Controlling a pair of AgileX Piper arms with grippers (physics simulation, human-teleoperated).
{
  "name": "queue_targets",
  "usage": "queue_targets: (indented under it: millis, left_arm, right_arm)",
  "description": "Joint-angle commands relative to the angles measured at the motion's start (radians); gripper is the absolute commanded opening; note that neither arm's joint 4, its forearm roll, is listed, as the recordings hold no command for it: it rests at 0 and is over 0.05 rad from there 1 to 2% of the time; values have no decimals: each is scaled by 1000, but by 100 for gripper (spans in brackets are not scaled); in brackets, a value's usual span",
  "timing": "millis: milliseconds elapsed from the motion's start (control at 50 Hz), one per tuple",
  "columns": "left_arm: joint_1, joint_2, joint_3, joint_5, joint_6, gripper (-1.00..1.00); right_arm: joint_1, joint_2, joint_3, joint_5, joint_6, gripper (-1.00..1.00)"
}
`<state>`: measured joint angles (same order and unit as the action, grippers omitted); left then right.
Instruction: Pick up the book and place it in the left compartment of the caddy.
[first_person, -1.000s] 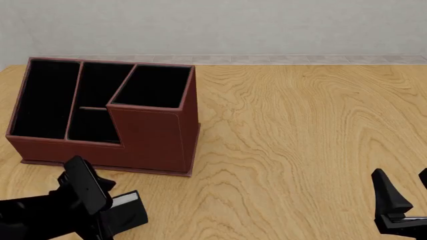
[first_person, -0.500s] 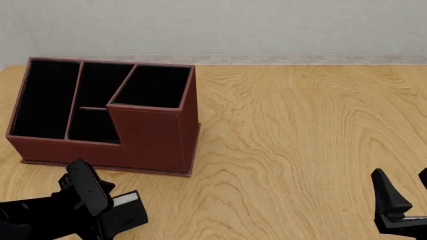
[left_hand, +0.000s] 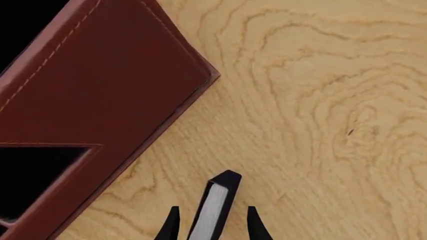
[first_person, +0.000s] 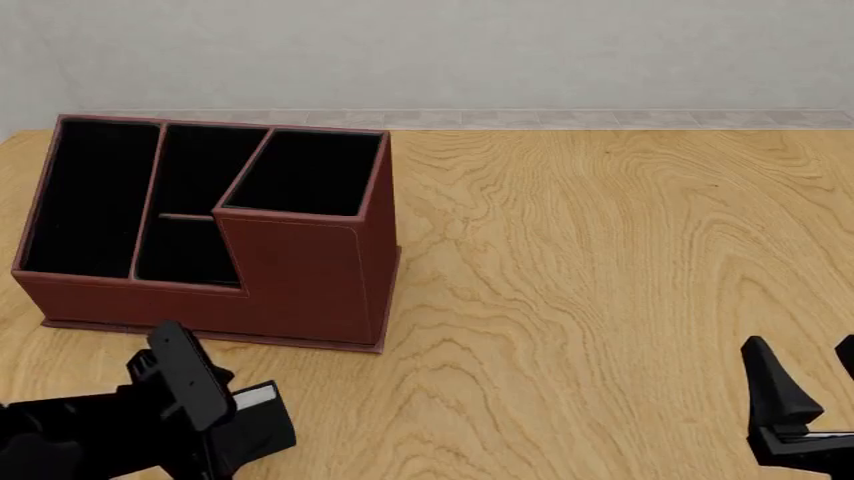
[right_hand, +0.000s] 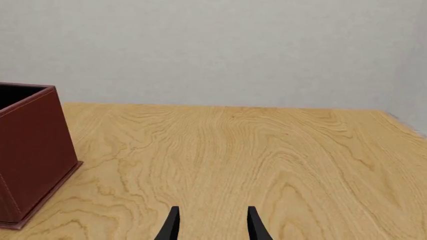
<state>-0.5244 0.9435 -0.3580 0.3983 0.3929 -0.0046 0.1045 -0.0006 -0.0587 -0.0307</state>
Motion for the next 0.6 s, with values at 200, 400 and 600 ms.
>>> queue_targets:
  millis: [200, 400, 600]
  left_arm:
    - [11, 41, 19, -39, 9, 100]
    - [-58, -79, -39, 33, -51, -100]
    - [-204, -229, -169, 127, -207, -100]
  right_arm:
    - [-1, 8, 0, -6, 1, 100]
    - [-2, 10, 0, -8, 3, 100]
    - [-7, -10, 0, 6, 14, 100]
